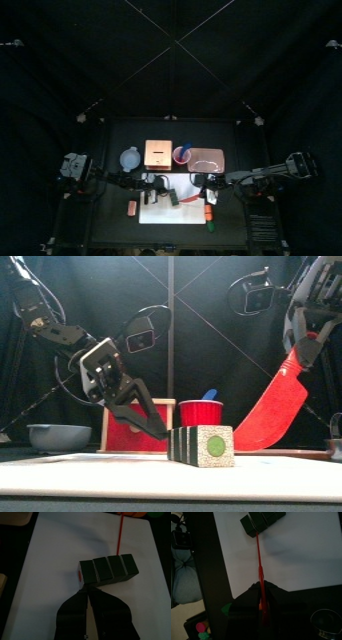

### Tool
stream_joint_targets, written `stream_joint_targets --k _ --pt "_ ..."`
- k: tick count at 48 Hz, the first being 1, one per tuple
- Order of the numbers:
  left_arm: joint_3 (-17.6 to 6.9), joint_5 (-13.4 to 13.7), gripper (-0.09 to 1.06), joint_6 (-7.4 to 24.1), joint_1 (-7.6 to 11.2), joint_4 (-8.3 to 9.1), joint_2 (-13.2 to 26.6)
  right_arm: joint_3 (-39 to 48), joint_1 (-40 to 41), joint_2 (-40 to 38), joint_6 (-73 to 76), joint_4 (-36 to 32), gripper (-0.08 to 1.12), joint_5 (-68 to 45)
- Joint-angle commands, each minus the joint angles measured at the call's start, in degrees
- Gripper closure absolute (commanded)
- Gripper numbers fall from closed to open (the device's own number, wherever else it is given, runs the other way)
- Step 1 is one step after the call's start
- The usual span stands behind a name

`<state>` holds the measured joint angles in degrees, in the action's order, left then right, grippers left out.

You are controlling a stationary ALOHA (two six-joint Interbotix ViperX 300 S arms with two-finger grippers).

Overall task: Place sushi on board then cut the sushi with the knife then place the pieces on the plate
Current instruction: Grasp knife edge with left hand

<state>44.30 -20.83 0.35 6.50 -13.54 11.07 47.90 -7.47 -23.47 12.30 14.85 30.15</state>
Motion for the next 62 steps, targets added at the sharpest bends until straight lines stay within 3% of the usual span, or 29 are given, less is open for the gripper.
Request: stream_joint_targets --k 1,12,23,31,46,53,62 --pt "-2.0 0.8 0.47 0.0 -0.35 0.79 0.1 -1.4 -0.8 -0.3 -0.1 0.3 0.53 -1.1" --pt "-3.6 2.6 0.47 0.1 -1.23 1.58 0.8 -1.7 -1.1 0.5 -0.1 0.3 0.53 -1.6" --pt "-3.3 3.5 0.47 0.0 -1.93 2.46 -0.1 -1.8 -1.7 0.5 0.0 0.9 0.53 -1.4" --pt "-2.3 5.1 0.47 0.1 -2.02 2.64 -3.9 -2.2 -1.3 -1.3 0.0 0.4 0.53 1.1" --pt "1.3 5.1 0.47 0.0 -1.49 6.33 -13.3 -3.3 0.4 -6.7 -0.1 -2.9 0.53 4.1" --pt "2.3 5.1 0.46 -0.1 -0.62 7.65 -15.0 -3.1 2.1 -7.3 -0.1 -6.8 0.53 0.4" --pt "2.1 4.9 0.38 -0.3 -0.18 7.47 -15.8 -3.1 4.1 -5.9 -0.1 -11.1 0.53 -6.0"
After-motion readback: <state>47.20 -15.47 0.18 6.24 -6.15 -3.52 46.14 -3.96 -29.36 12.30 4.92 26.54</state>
